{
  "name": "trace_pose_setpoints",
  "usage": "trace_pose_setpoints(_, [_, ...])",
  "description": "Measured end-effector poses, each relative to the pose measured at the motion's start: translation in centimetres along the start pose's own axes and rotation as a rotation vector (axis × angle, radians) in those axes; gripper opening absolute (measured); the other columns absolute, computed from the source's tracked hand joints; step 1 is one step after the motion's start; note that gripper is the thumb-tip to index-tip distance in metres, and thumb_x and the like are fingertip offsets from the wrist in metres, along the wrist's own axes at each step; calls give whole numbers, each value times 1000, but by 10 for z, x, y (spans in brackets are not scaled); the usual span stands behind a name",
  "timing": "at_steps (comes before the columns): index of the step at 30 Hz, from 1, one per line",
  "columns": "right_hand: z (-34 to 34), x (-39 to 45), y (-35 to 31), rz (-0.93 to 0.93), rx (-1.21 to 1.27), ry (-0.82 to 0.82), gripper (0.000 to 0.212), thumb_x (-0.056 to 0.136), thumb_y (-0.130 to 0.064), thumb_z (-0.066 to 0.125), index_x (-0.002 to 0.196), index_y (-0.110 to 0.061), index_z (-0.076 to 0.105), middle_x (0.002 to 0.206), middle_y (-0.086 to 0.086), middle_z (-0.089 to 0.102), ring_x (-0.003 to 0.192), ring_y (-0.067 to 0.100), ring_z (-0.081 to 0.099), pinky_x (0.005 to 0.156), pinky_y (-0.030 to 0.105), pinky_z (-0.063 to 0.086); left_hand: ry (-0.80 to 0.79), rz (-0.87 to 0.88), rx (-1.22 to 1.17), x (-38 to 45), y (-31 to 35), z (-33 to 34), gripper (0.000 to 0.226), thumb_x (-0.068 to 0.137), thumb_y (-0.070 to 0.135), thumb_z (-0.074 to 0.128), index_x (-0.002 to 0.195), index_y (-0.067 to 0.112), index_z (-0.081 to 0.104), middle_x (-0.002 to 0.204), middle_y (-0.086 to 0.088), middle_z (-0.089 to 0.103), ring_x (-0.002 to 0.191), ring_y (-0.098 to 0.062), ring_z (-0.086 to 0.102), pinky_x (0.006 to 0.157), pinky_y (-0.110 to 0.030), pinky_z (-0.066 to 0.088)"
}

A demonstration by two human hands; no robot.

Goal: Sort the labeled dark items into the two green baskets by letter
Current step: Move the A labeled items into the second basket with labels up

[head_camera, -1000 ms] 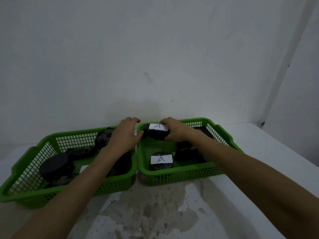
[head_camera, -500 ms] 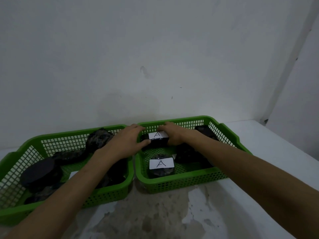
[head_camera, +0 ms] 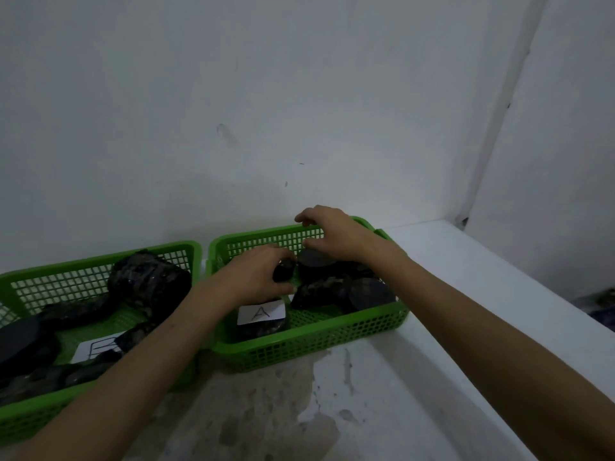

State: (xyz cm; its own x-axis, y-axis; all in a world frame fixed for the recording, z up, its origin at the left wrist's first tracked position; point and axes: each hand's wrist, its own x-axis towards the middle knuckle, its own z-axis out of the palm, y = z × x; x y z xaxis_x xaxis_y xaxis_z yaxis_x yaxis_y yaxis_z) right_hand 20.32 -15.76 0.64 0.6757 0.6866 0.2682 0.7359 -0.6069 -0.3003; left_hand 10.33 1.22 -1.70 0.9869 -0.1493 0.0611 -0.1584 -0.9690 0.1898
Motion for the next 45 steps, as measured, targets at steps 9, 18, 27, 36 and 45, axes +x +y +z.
trace_pose_setpoints(9, [-20, -60, 24, 39, -31, 55, 46, 90, -27, 68, 132, -14, 59, 126, 8, 62, 117, 24, 57, 100, 36, 46, -245, 8, 39, 24, 36, 22, 71, 71, 50, 81, 131, 24, 53, 128, 1, 60, 110, -21, 60, 92, -41, 53])
trace_pose_setpoints(18, [-48, -102, 19, 86, -13, 96, 44, 94, -26, 63, 135, -13, 56, 130, 7, 60, 120, 21, 56, 99, 32, 44, -61, -32, -226, 10, 51, 17, 19, 89, 43, 63, 91, 23, 61, 79, -3, 64, 66, -18, 60, 57, -30, 44])
trace_pose_setpoints(27, [-60, -123, -24, 156, 37, 156, 51, 88, -43, 67, 130, -16, 56, 122, 4, 63, 109, 24, 61, 88, 39, 51, 169, -198, -950, -37, 68, -34, 16, 98, 30, 53, 111, 25, 61, 108, 7, 68, 96, -8, 64, 83, -28, 51])
trace_pose_setpoints(36, [-52, -130, -80, 145, 110, 288, 80, 77, -55, 73, 142, -19, 45, 131, 0, 58, 113, 19, 60, 77, 25, 42, 274, -119, -1317, -73, 85, -43, 34, 91, 12, 66, 124, 13, 59, 118, -9, 71, 107, -24, 69, 92, -41, 57])
trace_pose_setpoints(45, [-68, -137, -89, 21, 25, 342, 56, 79, -37, 72, 130, -19, 56, 119, 0, 59, 108, 19, 53, 82, 32, 49, 431, -108, -965, -99, 67, -48, 103, 67, 36, 89, 149, 37, 27, 128, 7, 56, 114, -14, 60, 93, -35, 52])
